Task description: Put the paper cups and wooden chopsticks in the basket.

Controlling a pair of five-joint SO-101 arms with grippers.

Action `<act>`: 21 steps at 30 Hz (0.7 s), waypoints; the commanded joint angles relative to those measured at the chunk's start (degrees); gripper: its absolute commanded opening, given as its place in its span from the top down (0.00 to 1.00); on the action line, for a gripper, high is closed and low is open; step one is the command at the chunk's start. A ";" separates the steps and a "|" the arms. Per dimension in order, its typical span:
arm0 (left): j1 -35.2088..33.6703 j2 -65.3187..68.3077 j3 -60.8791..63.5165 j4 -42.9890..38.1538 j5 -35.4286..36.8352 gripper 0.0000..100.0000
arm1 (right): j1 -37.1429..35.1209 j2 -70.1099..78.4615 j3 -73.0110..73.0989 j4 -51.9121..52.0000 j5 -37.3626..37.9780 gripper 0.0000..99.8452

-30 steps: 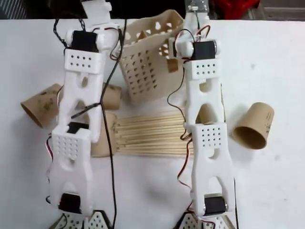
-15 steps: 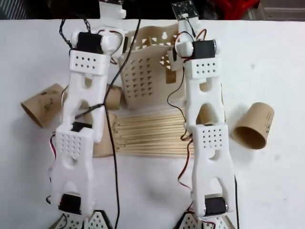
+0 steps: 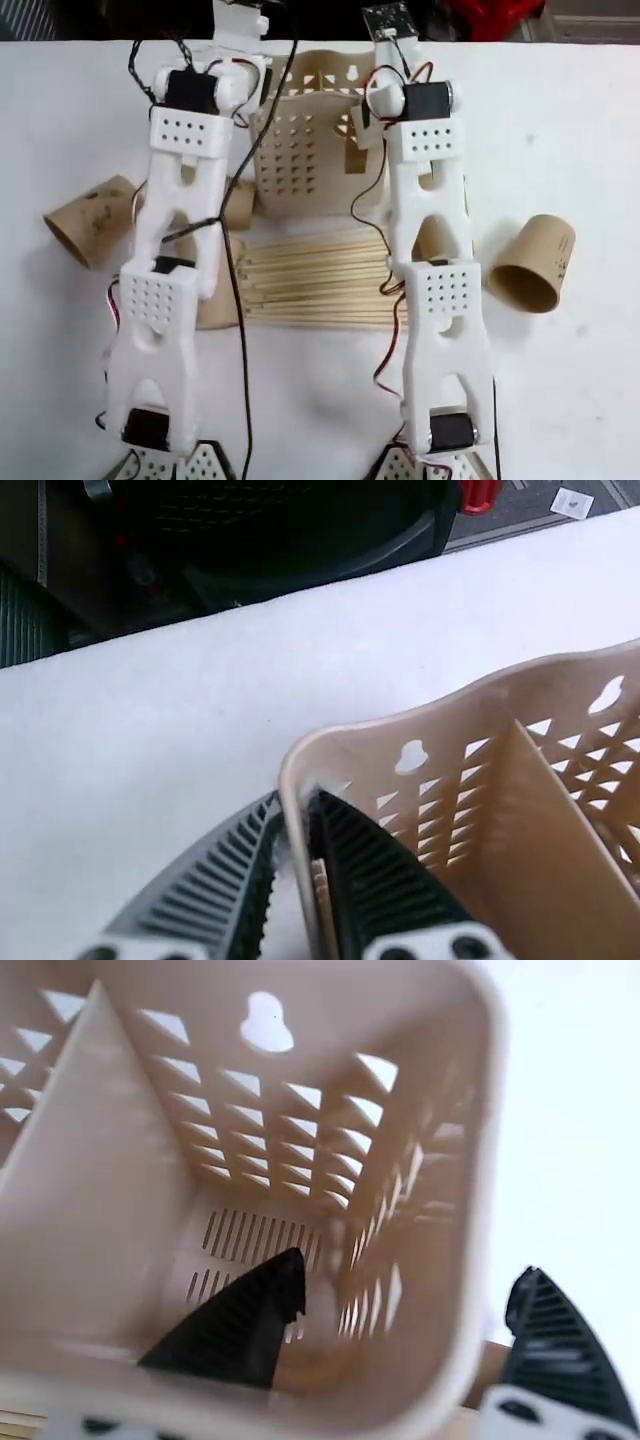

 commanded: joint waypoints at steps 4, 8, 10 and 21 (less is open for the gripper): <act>0.57 3.30 0.35 -2.55 -2.11 0.98 | 0.40 -9.36 14.68 0.75 -0.70 0.70; 0.66 3.30 0.70 -2.55 -2.11 0.98 | 0.31 -19.65 26.11 0.75 -0.79 0.70; 0.66 3.30 0.79 -2.46 -2.11 0.98 | 0.04 -25.54 32.97 0.48 -0.79 0.70; 0.48 3.38 0.88 -2.02 0.09 0.98 | -1.54 -49.36 67.52 -13.05 -0.97 0.69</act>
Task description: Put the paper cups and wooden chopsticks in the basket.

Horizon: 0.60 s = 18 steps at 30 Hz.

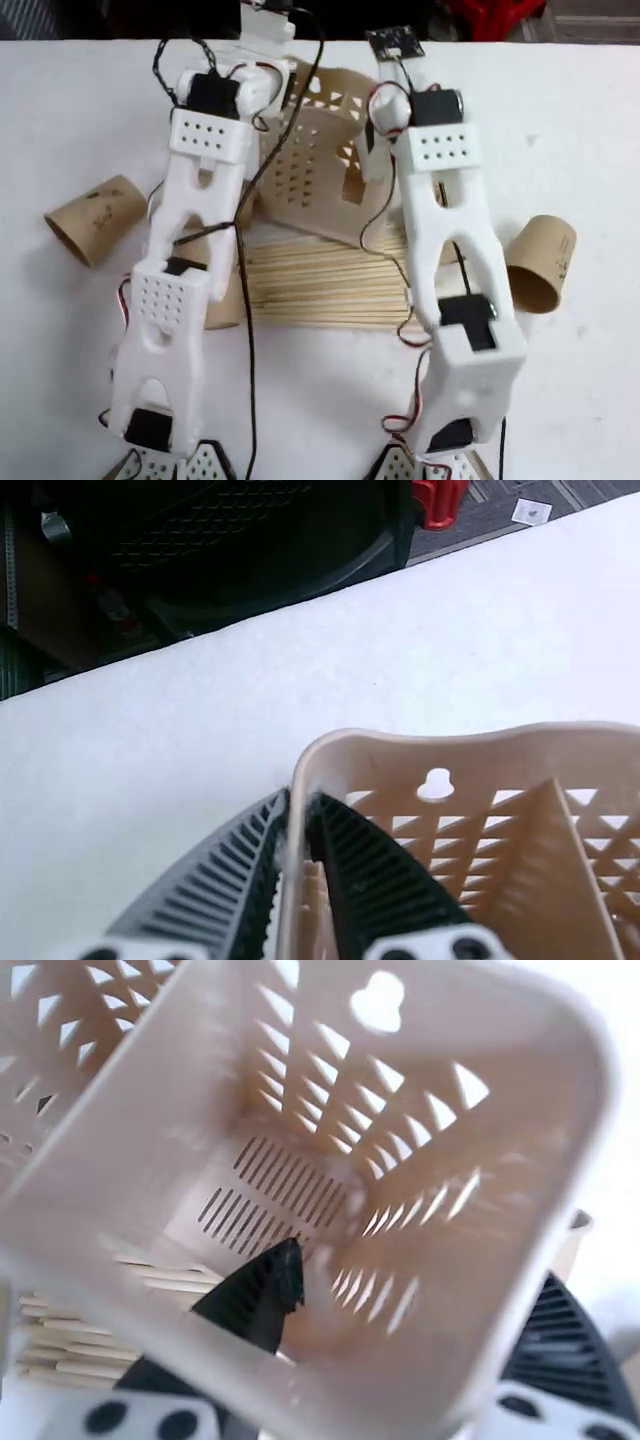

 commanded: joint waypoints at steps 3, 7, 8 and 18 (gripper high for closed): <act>-1.63 2.59 0.79 -1.05 4.66 0.98 | -1.36 -15.43 20.84 -13.67 -0.35 0.69; -2.42 2.59 0.79 -1.23 8.88 0.98 | -1.54 -26.86 34.64 -25.63 -0.35 0.70; -2.77 2.59 0.79 -1.23 10.55 0.98 | -1.36 -29.67 37.80 -28.18 -0.35 0.70; -4.09 2.59 0.62 -0.88 23.38 0.98 | -2.86 -54.55 68.13 -46.11 0.18 0.70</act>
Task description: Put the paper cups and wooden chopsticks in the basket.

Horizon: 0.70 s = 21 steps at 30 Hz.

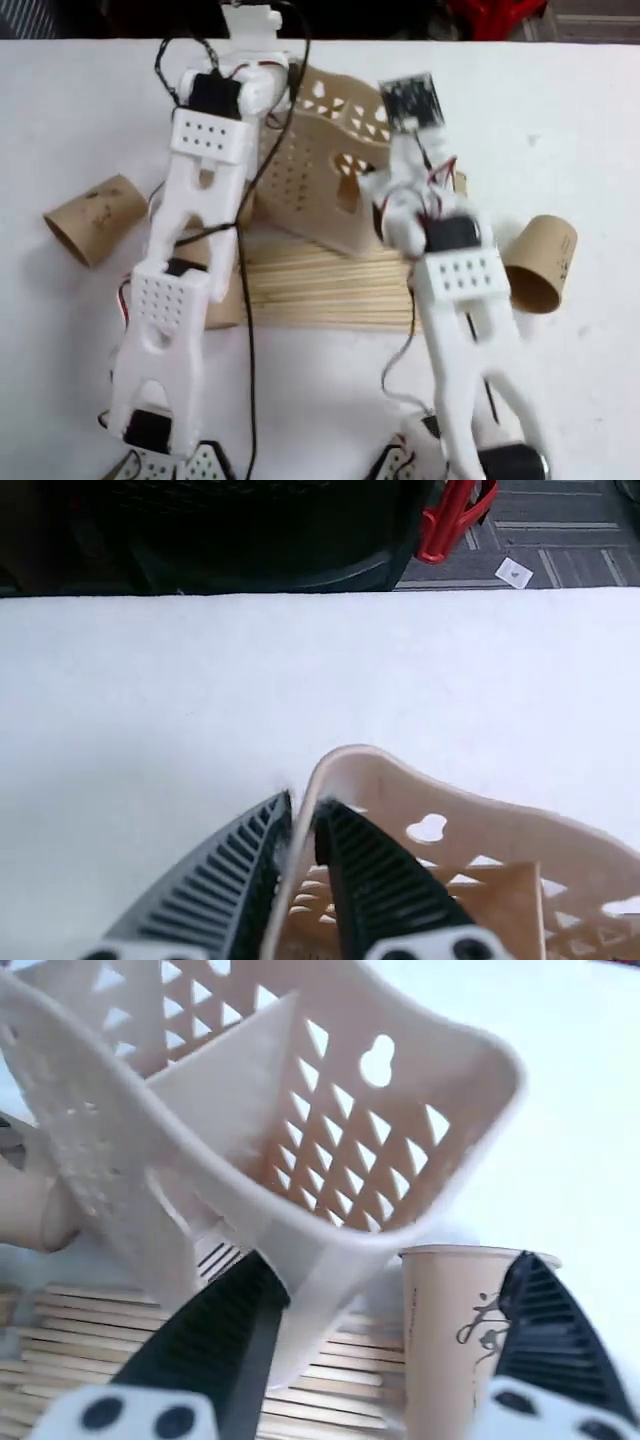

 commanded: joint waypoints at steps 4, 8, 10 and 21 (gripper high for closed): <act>-4.09 2.24 0.35 -1.41 5.89 0.98 | -1.71 -15.69 14.15 -6.37 3.52 0.70; -3.38 2.42 0.79 -0.70 0.00 0.98 | -2.59 -18.86 14.59 -6.90 5.80 0.70; -3.03 2.33 0.35 1.67 -5.45 0.97 | -2.42 -18.77 13.89 -6.90 6.07 0.70; -2.15 2.59 0.97 15.21 -17.67 0.93 | -4.53 -18.68 15.74 -7.43 6.24 0.70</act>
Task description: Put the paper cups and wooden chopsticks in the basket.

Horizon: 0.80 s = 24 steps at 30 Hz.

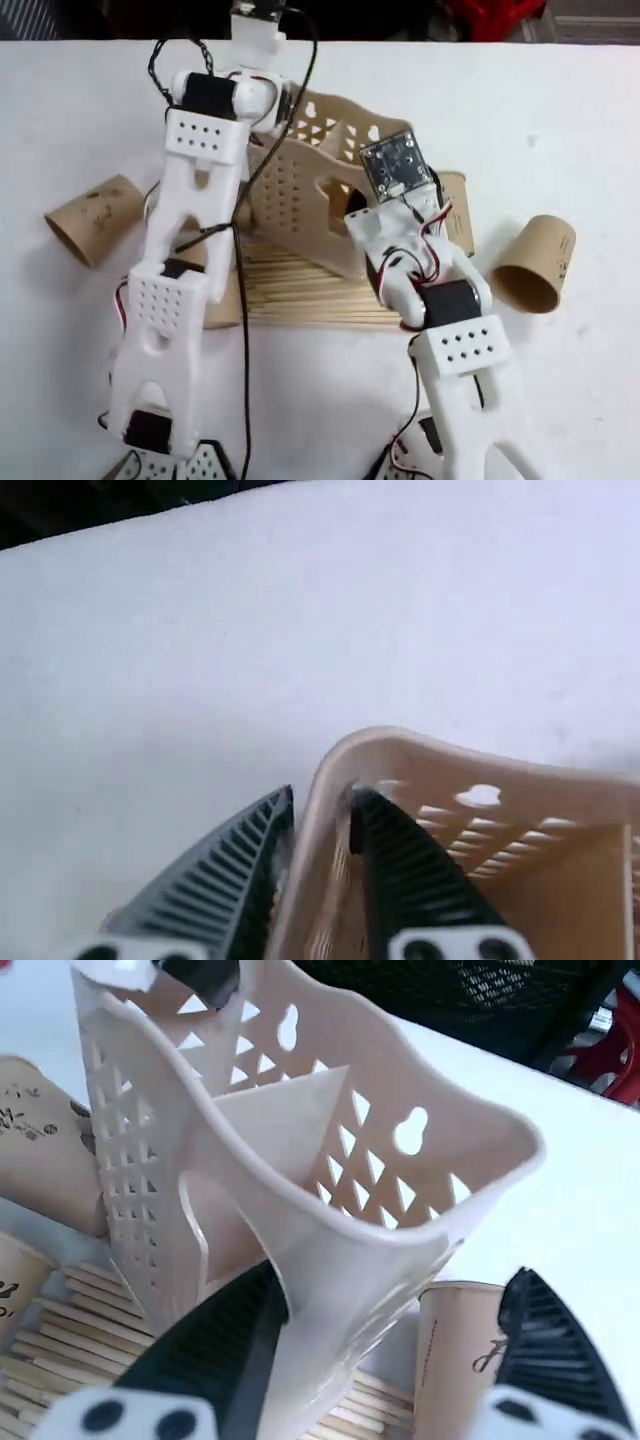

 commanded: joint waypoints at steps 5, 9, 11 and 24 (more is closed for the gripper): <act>-1.54 4.18 0.44 3.52 -3.78 0.98 | -0.48 -1.80 3.25 -0.31 0.18 0.70; -3.21 4.18 0.26 1.49 2.90 0.98 | -1.54 -2.24 5.27 -0.22 0.00 0.79; -4.00 3.47 0.26 -1.32 7.03 0.98 | -2.42 -2.24 5.10 -0.13 -0.09 0.85; -3.91 0.84 -4.04 -3.60 18.20 0.98 | -2.51 -2.33 0.18 3.12 0.00 0.77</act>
